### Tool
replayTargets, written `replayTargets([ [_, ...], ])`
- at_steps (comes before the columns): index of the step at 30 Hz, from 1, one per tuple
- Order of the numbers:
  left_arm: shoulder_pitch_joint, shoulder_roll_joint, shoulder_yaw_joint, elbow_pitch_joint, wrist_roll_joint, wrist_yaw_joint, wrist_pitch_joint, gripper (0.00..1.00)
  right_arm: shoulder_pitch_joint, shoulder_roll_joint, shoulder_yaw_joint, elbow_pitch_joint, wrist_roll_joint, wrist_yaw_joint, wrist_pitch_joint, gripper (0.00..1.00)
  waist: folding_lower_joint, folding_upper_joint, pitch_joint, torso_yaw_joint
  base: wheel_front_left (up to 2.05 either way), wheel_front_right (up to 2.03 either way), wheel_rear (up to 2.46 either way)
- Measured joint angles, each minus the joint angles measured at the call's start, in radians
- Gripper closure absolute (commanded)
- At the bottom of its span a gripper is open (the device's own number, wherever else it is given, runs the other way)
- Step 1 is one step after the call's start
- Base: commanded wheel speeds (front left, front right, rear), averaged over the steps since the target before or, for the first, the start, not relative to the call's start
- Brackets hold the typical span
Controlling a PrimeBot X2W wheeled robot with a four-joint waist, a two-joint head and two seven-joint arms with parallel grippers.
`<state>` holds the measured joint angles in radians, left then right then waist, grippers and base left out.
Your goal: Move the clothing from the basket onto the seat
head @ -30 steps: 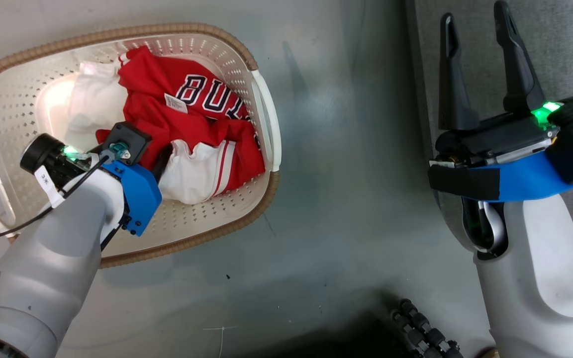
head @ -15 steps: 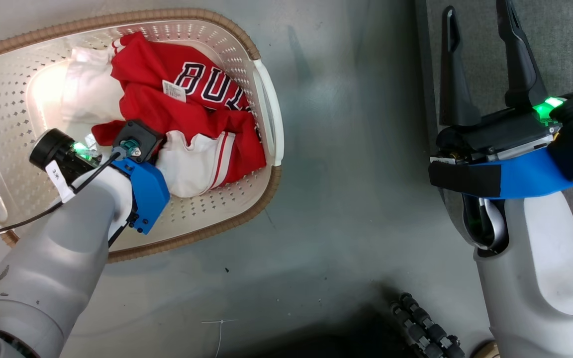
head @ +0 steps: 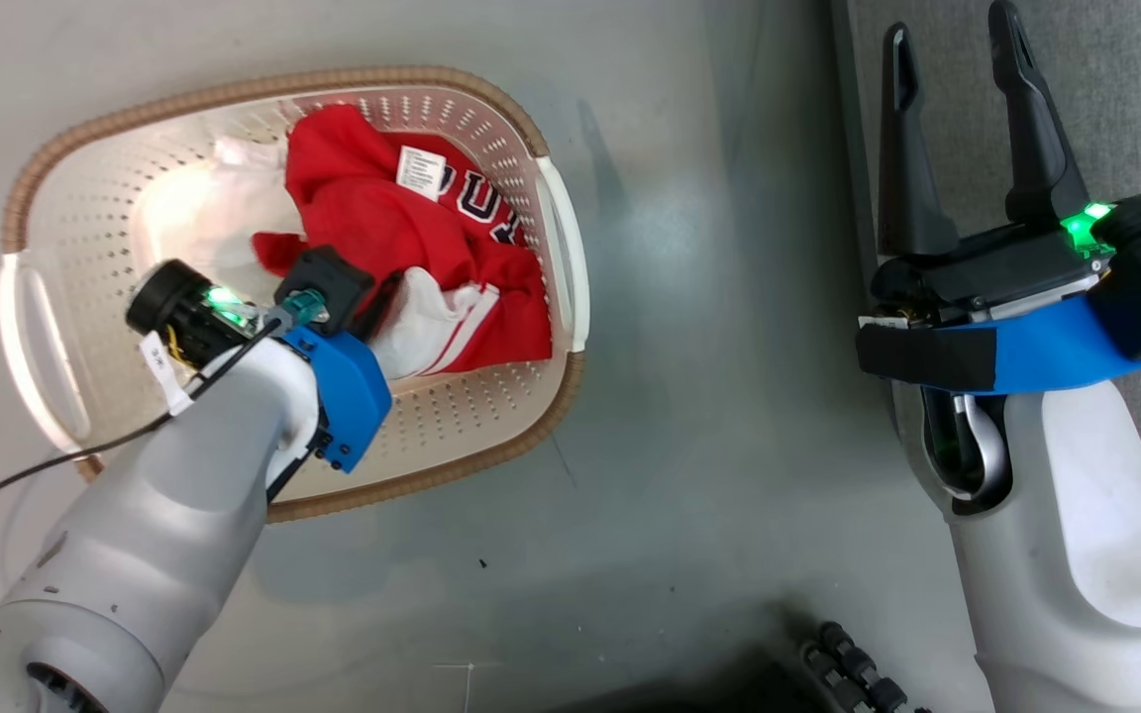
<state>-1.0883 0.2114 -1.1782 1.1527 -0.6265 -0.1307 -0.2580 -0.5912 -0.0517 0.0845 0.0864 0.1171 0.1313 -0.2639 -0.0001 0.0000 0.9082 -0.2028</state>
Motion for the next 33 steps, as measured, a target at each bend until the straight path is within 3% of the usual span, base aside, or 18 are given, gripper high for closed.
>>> replayTargets([
  [7,0.03,-0.001,0.045,-0.129,0.0,0.0,-0.004,1.0,0.032,-0.002,-0.013,0.016,-0.007,0.0,0.0,0.0,0.0,0.0,-0.078,0.037,0.0,0.0,0.0],
  [33,0.312,0.001,0.361,-0.535,0.233,0.022,-0.004,1.0,0.231,-0.052,-0.049,0.101,0.007,0.0,0.0,0.0,-0.0003,0.0,-0.477,0.168,0.0,0.0,0.0],
])
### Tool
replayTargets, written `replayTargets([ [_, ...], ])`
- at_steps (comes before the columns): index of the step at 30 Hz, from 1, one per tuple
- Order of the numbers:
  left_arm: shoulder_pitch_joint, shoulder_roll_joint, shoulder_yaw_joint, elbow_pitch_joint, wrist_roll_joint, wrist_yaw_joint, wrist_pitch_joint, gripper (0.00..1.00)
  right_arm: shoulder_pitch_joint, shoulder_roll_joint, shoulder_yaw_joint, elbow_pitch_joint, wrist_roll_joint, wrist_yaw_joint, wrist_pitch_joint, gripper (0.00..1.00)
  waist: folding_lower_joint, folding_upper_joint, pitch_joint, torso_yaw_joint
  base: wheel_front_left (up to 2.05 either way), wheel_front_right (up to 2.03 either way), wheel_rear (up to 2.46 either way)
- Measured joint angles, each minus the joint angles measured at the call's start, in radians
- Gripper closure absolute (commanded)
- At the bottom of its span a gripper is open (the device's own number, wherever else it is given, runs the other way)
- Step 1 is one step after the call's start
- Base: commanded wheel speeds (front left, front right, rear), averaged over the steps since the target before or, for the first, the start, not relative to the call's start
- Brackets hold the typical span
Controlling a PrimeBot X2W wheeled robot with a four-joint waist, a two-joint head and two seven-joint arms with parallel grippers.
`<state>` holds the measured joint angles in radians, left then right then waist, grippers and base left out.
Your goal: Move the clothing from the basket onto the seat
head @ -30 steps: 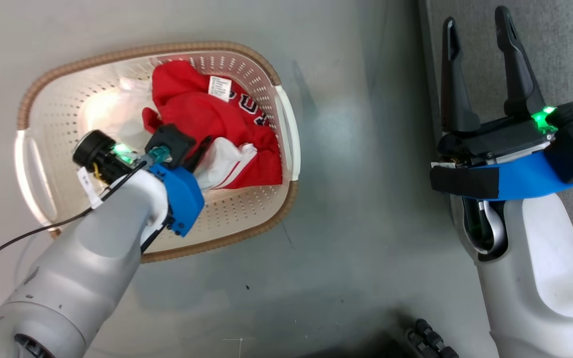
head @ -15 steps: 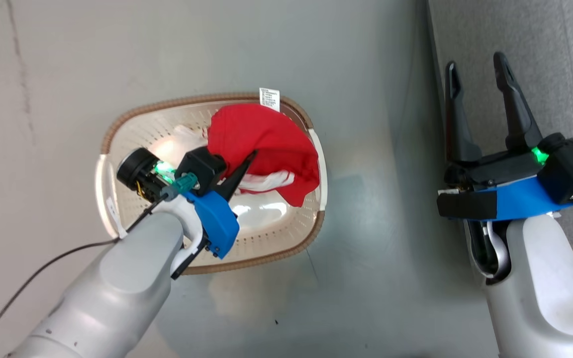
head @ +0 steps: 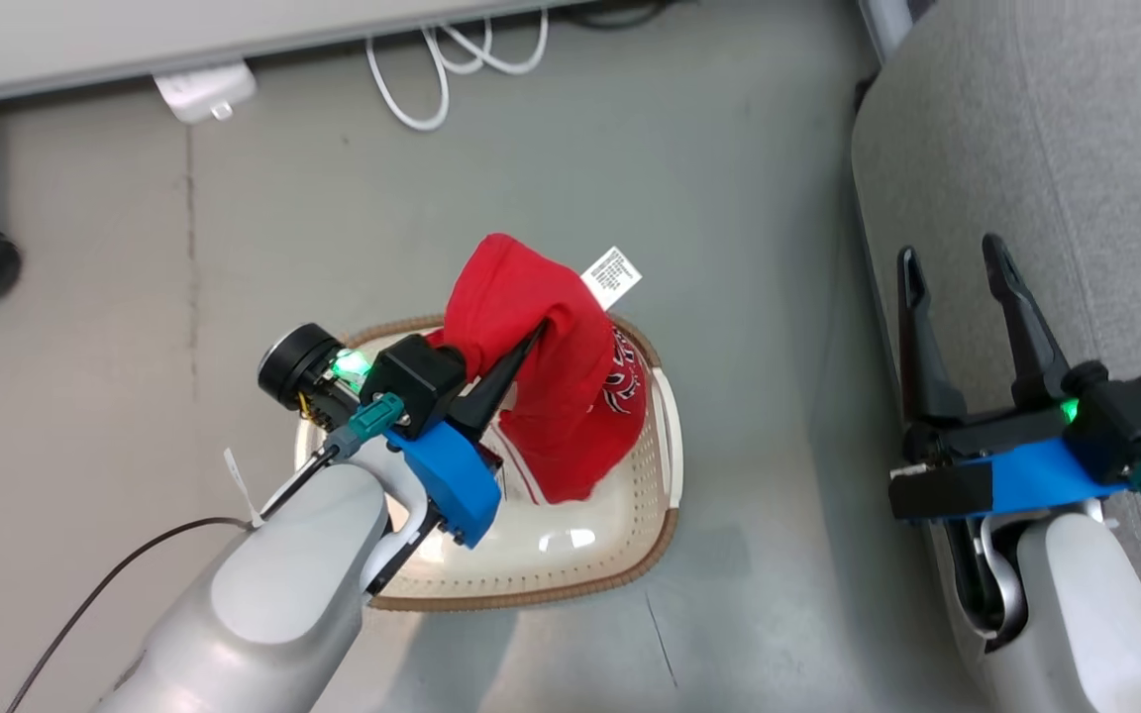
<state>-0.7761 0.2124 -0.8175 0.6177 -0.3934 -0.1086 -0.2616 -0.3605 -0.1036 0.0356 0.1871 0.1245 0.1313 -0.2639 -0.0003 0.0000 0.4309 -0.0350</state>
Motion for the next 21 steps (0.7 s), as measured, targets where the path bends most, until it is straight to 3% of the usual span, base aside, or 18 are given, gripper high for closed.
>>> replayTargets([
  [10,0.016,-0.047,0.065,-0.077,0.04,-0.001,0.0,1.0,0.075,0.0,-0.002,0.016,0.011,0.0,0.0,0.0,0.0001,0.0,-0.137,0.028,0.0,0.0,0.0],
  [21,0.009,-0.105,0.066,-0.1,0.06,-0.01,0.0,1.0,0.143,0.008,0.013,0.039,0.021,0.0,0.0,0.0,0.0002,0.0,-0.262,0.041,0.0,0.0,0.0],
])
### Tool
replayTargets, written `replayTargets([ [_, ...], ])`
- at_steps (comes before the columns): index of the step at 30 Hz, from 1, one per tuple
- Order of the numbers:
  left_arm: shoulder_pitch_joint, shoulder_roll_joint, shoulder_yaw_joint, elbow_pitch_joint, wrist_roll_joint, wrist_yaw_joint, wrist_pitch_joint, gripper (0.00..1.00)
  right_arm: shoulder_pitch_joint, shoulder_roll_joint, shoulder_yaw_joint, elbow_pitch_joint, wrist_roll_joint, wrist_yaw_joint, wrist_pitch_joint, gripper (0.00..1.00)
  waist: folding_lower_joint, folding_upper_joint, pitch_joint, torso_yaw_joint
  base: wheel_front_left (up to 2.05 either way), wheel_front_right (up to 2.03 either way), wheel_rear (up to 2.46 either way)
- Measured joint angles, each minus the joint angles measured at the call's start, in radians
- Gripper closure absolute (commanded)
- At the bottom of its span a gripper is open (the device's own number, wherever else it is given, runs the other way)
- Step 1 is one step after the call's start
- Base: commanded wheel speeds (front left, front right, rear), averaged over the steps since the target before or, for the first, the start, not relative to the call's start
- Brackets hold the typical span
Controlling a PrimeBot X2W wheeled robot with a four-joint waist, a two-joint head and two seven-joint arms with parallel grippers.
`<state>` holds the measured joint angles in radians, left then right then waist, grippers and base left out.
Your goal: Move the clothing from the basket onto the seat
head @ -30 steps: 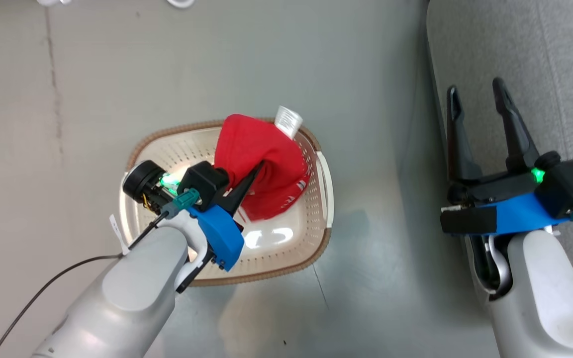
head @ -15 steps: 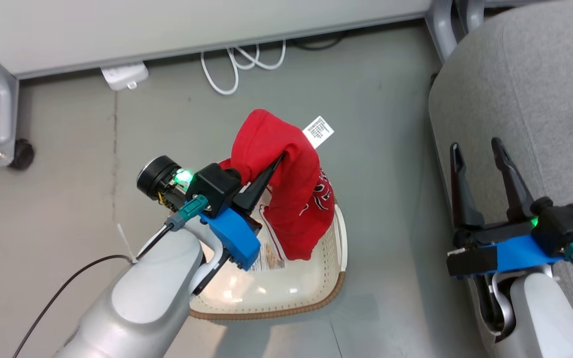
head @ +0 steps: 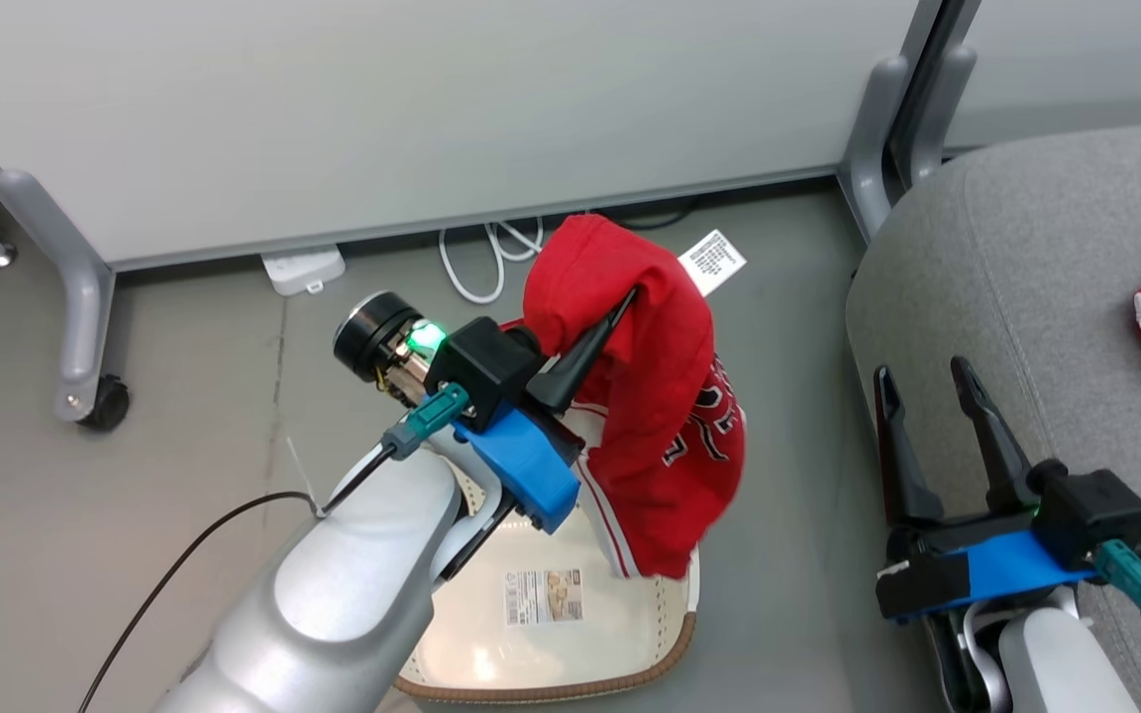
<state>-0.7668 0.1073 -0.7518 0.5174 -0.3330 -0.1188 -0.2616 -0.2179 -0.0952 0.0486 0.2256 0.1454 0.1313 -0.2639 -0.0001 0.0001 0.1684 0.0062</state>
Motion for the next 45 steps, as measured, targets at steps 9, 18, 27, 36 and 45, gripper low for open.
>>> replayTargets([
  [9,-0.031,-0.025,-0.008,0.001,-0.008,-0.007,0.0,1.0,0.047,0.004,-0.002,0.004,0.007,0.0,0.0,0.0,0.0,0.0,-0.066,0.016,0.0,0.0,0.0],
  [18,-0.032,-0.028,-0.014,0.012,-0.011,-0.007,0.0,1.0,0.06,0.009,0.007,-0.004,0.007,0.0,0.0,0.0,0.0002,0.0,-0.088,0.021,0.0,0.0,0.0],
  [27,-0.024,-0.021,-0.007,0.019,-0.01,-0.007,0.0,1.0,0.06,0.01,0.056,-0.024,0.007,0.0,0.0,0.0,0.0002,0.0,-0.089,0.021,0.0,0.0,0.0],
  [36,-0.023,-0.018,0.0,0.023,-0.006,-0.009,0.0,1.0,0.026,-0.008,0.185,-0.063,0.032,0.0,0.0,0.0,0.0002,0.0,-0.07,0.02,0.0,0.0,0.0],
  [45,-0.025,-0.023,0.001,0.021,0.001,-0.009,0.0,1.0,-0.051,-0.018,0.288,-0.036,0.052,0.0,0.0,0.0,0.0002,0.0,-0.046,0.025,0.0,0.0,0.0],
])
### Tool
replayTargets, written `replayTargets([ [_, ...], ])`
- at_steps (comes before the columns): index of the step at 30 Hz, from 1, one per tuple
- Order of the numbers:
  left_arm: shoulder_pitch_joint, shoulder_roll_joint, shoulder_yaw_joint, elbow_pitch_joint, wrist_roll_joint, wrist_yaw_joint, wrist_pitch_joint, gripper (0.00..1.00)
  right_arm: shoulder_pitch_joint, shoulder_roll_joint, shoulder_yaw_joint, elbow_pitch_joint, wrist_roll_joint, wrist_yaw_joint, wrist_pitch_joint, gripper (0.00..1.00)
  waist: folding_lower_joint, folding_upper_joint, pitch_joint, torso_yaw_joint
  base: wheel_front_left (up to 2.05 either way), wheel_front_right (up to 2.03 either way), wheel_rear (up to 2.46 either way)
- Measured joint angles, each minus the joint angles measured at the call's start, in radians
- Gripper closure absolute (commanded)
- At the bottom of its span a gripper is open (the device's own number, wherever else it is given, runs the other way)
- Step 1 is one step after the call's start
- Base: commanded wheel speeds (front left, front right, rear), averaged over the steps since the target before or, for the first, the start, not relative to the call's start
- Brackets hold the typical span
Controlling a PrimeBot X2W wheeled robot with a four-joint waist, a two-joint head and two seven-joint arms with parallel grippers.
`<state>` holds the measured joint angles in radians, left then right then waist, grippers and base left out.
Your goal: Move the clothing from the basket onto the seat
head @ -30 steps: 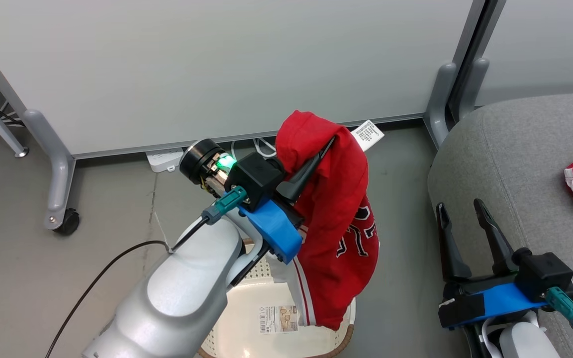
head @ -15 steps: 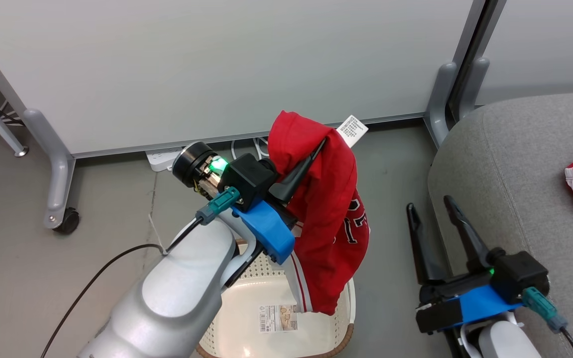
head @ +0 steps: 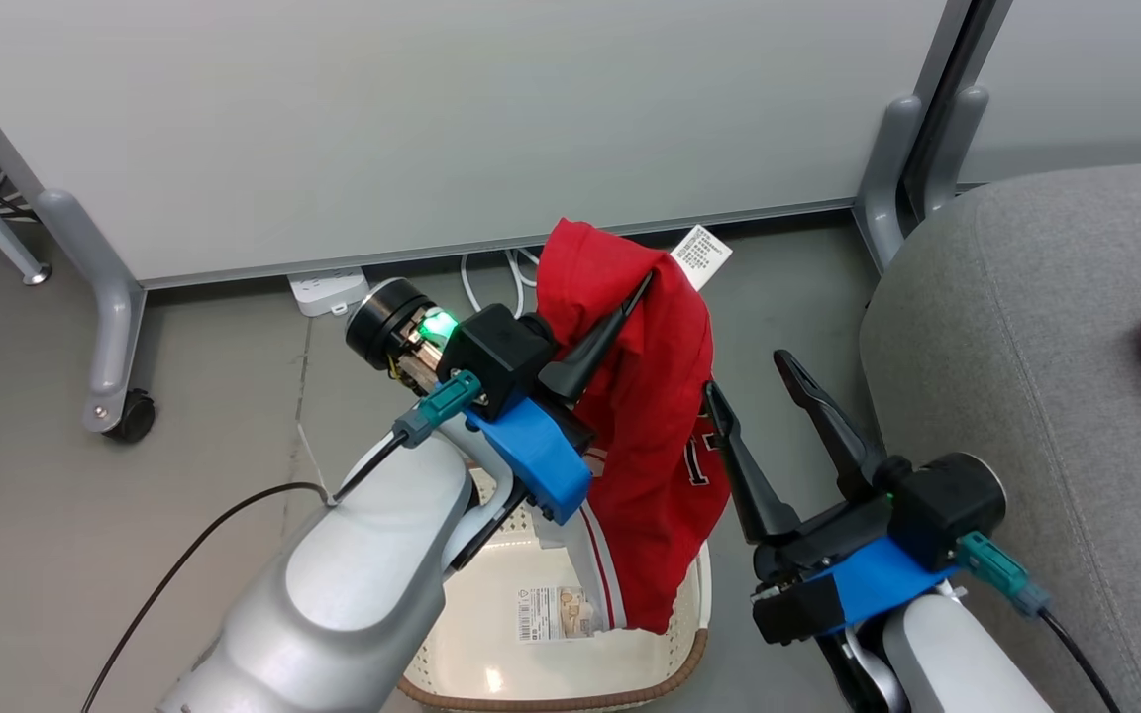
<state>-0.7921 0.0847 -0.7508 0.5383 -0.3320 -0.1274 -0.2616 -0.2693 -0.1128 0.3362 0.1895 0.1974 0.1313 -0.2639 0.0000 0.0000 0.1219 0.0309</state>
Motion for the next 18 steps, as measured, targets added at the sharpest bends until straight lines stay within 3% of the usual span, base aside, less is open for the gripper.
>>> replayTargets([
  [18,-0.025,-0.011,-0.007,-0.015,0.008,0.0,0.0,1.0,-0.235,0.004,0.116,0.266,-0.046,0.0,0.0,0.0,0.0,0.0,0.055,0.029,0.0,0.0,0.0],
])
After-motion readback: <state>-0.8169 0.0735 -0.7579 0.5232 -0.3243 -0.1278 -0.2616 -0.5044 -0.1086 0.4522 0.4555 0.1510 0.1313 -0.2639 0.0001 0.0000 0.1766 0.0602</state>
